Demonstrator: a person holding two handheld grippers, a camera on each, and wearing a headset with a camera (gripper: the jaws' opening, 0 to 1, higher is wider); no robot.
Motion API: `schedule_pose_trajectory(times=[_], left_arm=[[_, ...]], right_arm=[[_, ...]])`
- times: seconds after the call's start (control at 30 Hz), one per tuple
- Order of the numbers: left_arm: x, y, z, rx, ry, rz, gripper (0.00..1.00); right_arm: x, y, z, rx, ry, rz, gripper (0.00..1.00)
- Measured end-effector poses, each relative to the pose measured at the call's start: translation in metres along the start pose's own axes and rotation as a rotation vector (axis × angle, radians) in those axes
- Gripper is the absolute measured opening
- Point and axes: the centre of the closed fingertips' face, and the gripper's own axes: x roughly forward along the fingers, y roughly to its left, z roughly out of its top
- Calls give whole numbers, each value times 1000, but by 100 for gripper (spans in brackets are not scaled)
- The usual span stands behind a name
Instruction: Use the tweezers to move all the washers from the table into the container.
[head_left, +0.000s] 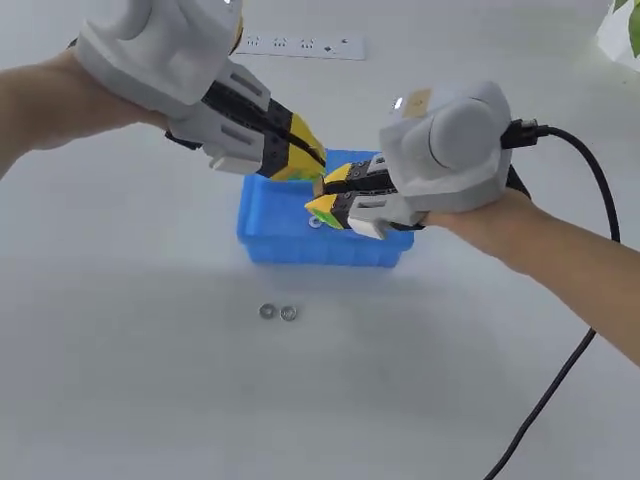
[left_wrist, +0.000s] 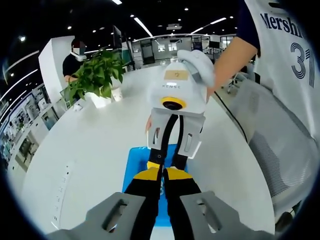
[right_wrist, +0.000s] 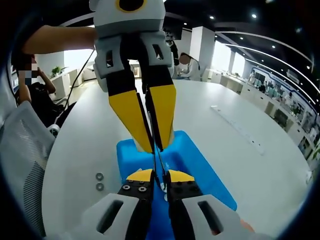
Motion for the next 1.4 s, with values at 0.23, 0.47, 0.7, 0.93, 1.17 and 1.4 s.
schedule_pose_trajectory(times=[0.23,0.47,0.7,0.93,1.17,1.4], left_arm=[[2,3,-4,-14,8,2,6],[4,3,-6,-18,13,-3,6],[6,2,-7,-13,18,-7,6],[2,2,-6,-7,23,2,6],[-4,0,1,9,31,15,6],[-15,-2,12,34,35,31,6]], right_arm=[[2,0,-3,18,-5,1,10],[2,0,-7,39,-7,-5,11],[2,0,-7,41,-11,-15,12],[-1,1,-3,49,-22,-22,12],[-5,2,5,41,-32,-26,12],[-13,3,19,22,-55,-40,13]])
